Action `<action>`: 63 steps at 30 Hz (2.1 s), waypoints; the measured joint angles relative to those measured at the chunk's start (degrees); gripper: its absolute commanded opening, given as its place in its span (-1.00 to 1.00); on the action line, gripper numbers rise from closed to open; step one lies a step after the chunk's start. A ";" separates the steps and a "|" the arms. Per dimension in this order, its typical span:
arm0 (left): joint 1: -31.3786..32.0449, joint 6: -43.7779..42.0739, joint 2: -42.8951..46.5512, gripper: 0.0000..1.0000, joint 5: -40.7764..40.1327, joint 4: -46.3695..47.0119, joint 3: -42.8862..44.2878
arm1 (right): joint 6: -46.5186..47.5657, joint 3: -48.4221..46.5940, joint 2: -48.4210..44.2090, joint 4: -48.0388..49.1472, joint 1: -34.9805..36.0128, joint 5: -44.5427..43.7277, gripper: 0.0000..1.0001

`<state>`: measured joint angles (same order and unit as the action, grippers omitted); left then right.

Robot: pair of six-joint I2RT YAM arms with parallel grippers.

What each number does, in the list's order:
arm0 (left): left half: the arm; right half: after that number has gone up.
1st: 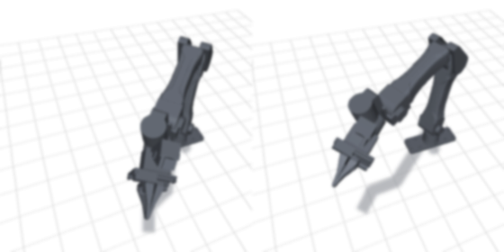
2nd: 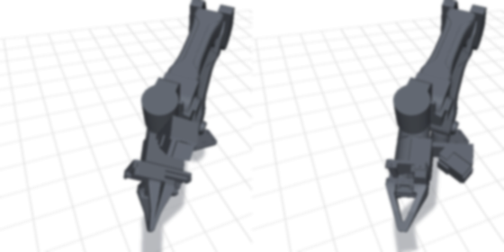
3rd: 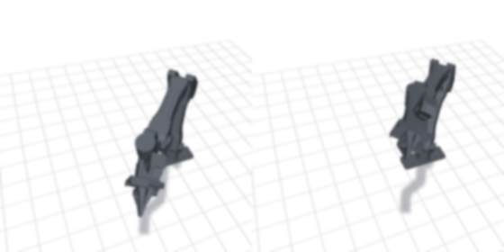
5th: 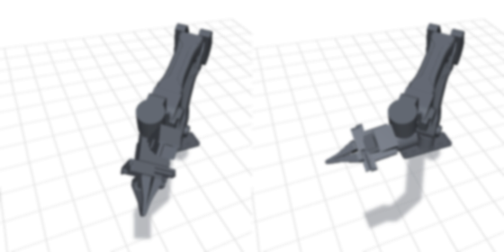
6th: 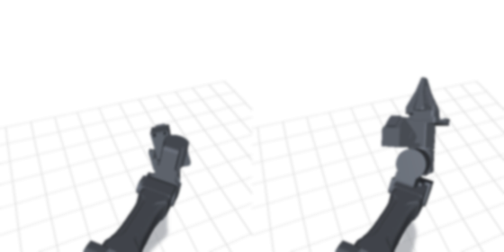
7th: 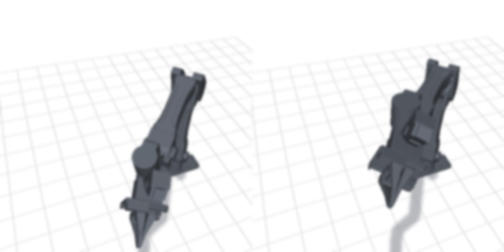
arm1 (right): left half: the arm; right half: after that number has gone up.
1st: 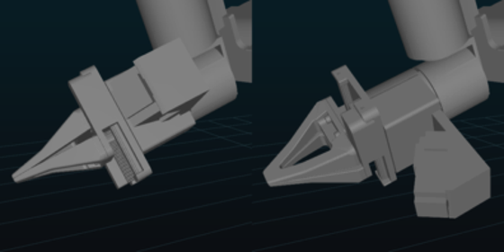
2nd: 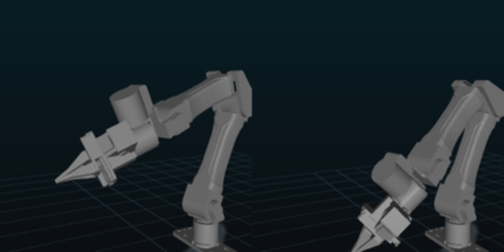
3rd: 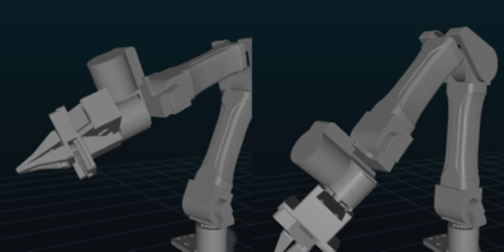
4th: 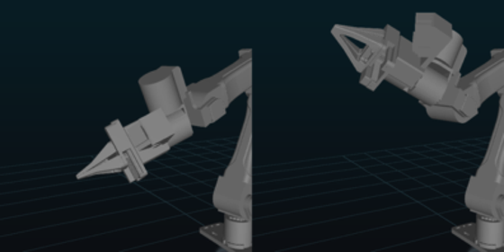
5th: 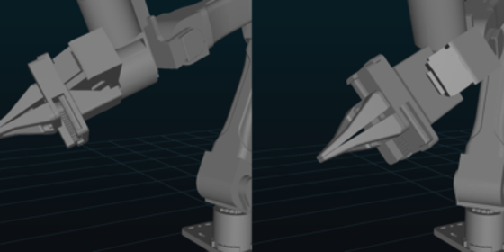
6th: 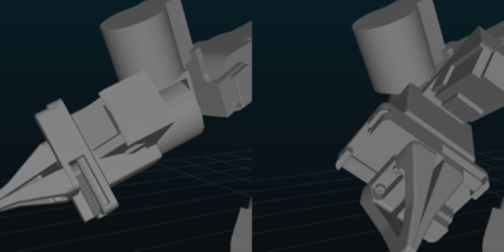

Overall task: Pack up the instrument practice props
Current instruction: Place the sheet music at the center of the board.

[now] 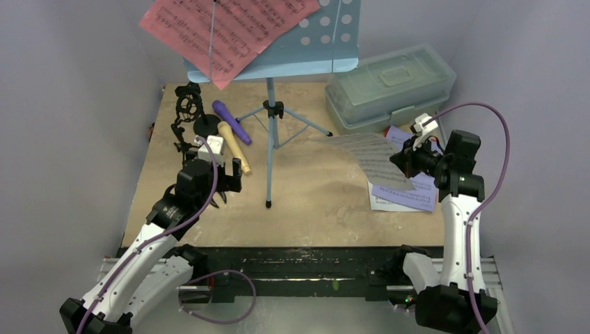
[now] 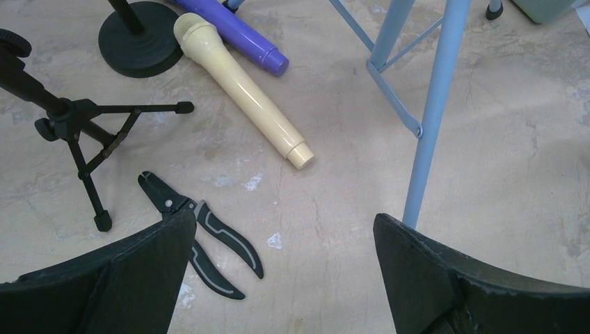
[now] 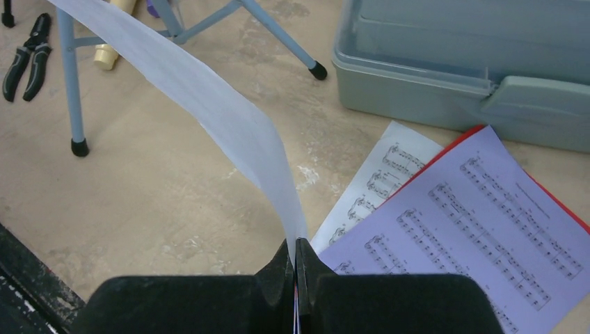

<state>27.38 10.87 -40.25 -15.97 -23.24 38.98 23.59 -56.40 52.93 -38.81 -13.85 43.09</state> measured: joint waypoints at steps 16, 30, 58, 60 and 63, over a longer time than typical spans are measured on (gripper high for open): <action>0.00 0.00 -0.02 0.99 0.33 0.00 0.00 | -0.17 2.86 4.66 4.31 -8.92 -0.09 -1.00; 0.00 0.00 -0.22 0.99 0.35 0.00 -0.02 | -3.58 8.44 7.37 12.15 -10.99 -13.07 -0.83; 0.00 0.02 -0.76 0.99 0.35 0.00 -0.02 | -12.39 10.03 0.87 22.93 -11.13 -32.30 0.97; 0.00 0.02 -0.76 0.99 0.37 0.00 0.00 | -11.91 9.03 -0.96 22.53 -11.26 -23.87 0.98; 0.00 0.02 -0.76 1.00 0.59 0.00 0.00 | -11.93 9.97 -2.12 23.43 -11.28 -7.96 0.98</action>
<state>27.38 10.90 -41.01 -15.38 -23.24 38.98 11.66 -46.44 50.81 -15.38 -25.12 35.14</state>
